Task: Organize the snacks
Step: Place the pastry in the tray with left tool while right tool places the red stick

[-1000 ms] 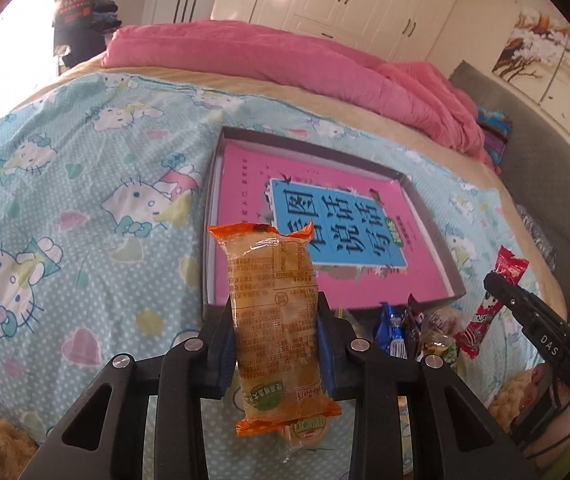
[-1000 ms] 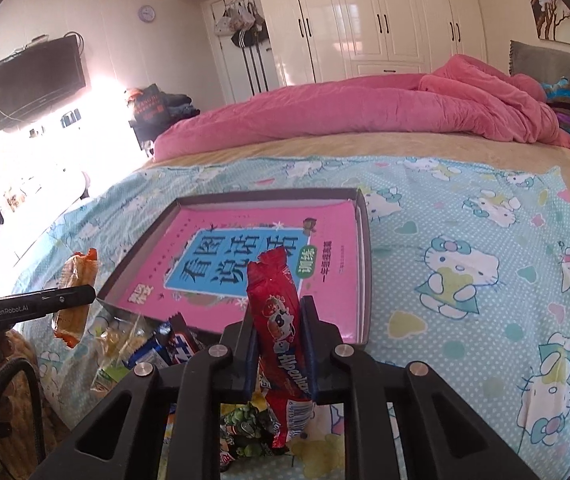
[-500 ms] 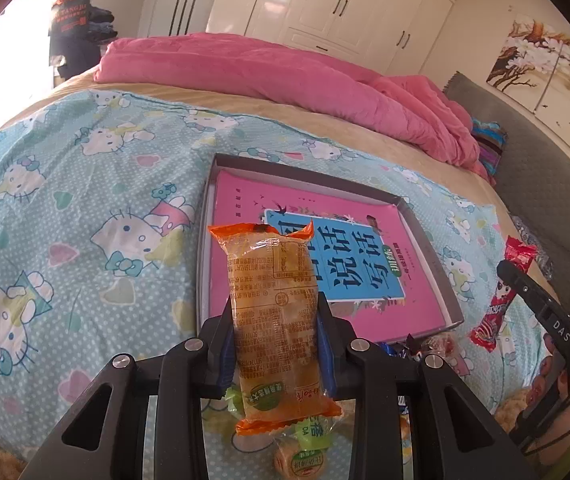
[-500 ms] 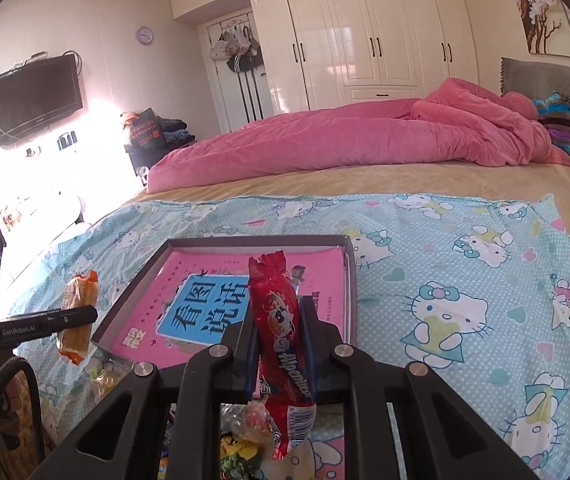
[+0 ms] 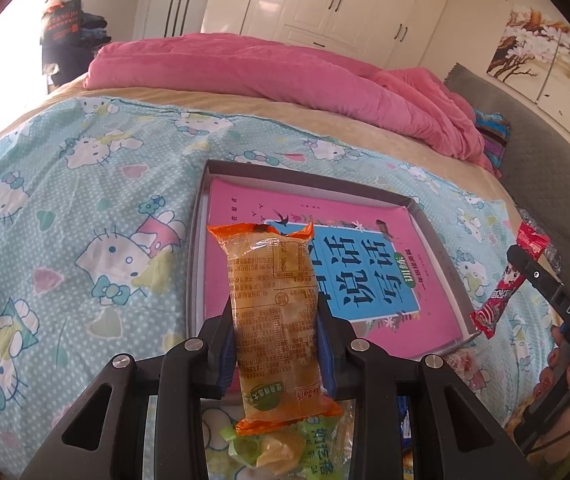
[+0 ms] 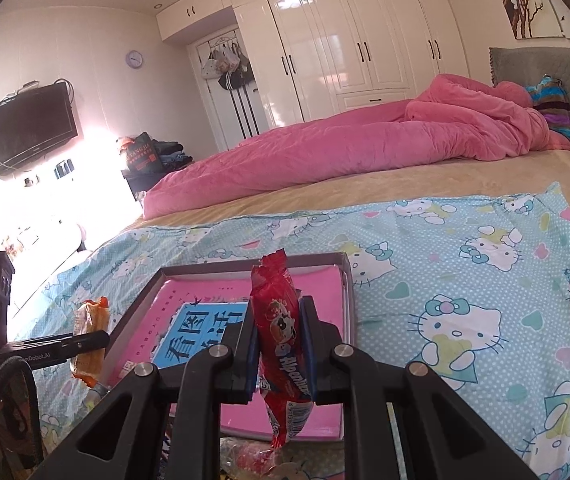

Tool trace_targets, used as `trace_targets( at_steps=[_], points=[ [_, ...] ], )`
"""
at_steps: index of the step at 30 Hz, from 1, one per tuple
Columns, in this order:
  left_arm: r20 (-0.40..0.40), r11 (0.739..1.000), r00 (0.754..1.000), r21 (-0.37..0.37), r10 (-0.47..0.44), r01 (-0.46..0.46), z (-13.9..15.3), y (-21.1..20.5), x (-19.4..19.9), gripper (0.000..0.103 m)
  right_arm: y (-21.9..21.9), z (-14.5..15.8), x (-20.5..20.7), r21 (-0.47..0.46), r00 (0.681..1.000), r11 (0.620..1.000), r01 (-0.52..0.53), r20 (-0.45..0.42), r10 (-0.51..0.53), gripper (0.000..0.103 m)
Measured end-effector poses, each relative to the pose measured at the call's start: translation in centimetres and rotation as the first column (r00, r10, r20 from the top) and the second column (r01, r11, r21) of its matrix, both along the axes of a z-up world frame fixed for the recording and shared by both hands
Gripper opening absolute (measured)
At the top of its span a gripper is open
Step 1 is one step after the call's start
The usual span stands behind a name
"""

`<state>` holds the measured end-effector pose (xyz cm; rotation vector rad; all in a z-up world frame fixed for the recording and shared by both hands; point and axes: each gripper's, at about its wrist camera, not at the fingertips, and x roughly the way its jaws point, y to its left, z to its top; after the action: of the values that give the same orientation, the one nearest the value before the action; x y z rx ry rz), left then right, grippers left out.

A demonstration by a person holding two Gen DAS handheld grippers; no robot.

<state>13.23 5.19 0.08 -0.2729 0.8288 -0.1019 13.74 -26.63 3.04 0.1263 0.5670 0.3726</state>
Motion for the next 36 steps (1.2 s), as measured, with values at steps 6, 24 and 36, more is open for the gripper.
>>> trace_targets(
  at_steps=[6,24,36],
  points=[
    [-0.014,1.0,1.0,0.022,-0.014,0.014,-0.7,-0.5,1.1,0.034,-0.2,-1.5,1.1,-0.01,0.999,1.0,0.015,-0.031,-0.016,0.019],
    [-0.073,0.999,0.997,0.045,-0.028,0.031,-2.7,-0.8,2.5,0.034,0.5,-4.4,1.9,-0.057,0.994,0.998,-0.019,-0.11,0.013,0.02],
    [-0.093,0.998,0.995,0.044,-0.032,0.036,-3.2,-0.7,2.7,0.034,1.0,-5.3,1.9,-0.058,0.99,0.997,-0.044,-0.14,0.036,0.025]
  ],
)
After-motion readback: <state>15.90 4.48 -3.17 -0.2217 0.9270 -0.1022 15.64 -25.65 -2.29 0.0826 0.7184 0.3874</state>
